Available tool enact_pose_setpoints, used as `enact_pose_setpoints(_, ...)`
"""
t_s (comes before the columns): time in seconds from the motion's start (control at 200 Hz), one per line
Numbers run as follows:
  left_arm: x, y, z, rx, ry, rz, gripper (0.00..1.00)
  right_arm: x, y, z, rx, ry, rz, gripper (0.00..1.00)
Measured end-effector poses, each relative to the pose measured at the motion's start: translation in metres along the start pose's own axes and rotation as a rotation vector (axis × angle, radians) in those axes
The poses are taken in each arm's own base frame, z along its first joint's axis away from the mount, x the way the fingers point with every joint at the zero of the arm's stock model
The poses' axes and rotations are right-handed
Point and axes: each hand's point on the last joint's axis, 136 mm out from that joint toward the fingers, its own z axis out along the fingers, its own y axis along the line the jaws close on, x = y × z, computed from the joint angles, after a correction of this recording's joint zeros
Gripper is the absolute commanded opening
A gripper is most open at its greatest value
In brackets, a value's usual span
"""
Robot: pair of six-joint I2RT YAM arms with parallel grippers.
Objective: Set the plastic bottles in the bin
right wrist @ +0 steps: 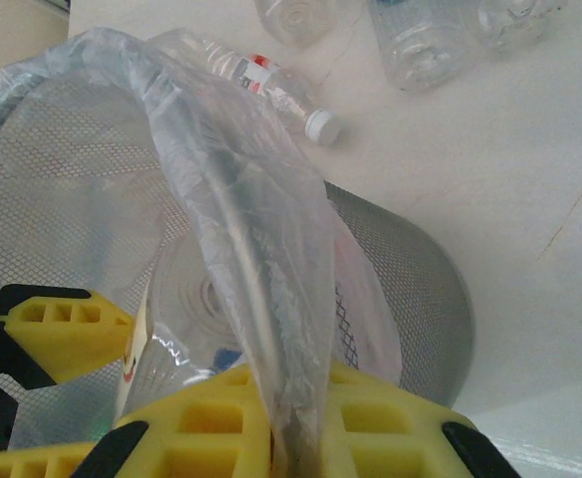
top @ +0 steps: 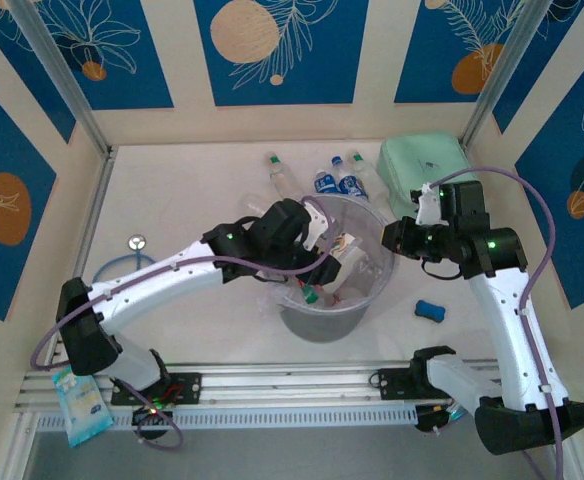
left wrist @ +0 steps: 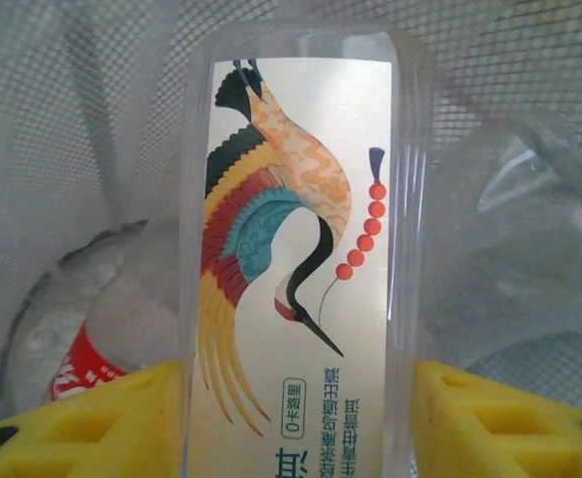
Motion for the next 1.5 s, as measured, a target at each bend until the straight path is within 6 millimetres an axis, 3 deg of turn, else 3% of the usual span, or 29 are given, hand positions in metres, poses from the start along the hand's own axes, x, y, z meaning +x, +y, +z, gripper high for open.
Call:
enact_pose_setpoints(0.235,0.001,-0.007,-0.001,0.029,0.010,0.032,0.78,-0.001,-0.003,0.004,0.012,0.010,0.016,0.26)
enact_pose_setpoints(0.375,-0.009,-0.008,-0.013,0.004,-0.020,0.070,0.88,-0.001,-0.003,0.004,0.011,0.011,0.015,0.26)
enact_pose_setpoints(0.475,-0.025,-0.010,-0.036,-0.026,-0.089,0.104,0.92,-0.001,-0.003,0.004,0.011,0.011,0.015,0.28)
enact_pose_setpoints(0.67,-0.062,-0.003,-0.107,-0.085,-0.280,0.117,0.97,-0.001,-0.003,0.004,0.011,0.012,0.016,0.28)
enact_pose_setpoints(0.77,-0.076,0.031,-0.135,-0.150,-0.353,0.054,1.00,-0.001,-0.002,0.004,0.008,0.013,0.015,0.29)
enact_pose_setpoints(0.86,-0.079,0.082,-0.150,-0.232,-0.397,-0.057,1.00,-0.001,-0.002,0.004,0.007,0.011,0.014,0.29)
enact_pose_setpoints(1.046,-0.052,0.174,-0.146,-0.351,-0.403,-0.309,1.00,-0.001,-0.001,0.004,0.002,0.013,0.012,0.30)
enact_pose_setpoints(1.181,-0.024,0.233,-0.126,-0.377,-0.406,-0.534,1.00,0.000,0.000,0.004,0.001,0.015,0.010,0.31)
enact_pose_setpoints(1.296,0.001,0.276,-0.094,-0.413,-0.400,-0.708,1.00,0.000,0.000,0.004,-0.001,0.012,0.012,0.32)
enact_pose_setpoints(1.501,0.040,0.315,-0.021,-0.418,-0.311,-0.919,1.00,0.002,0.002,0.003,-0.007,0.012,0.014,0.32)
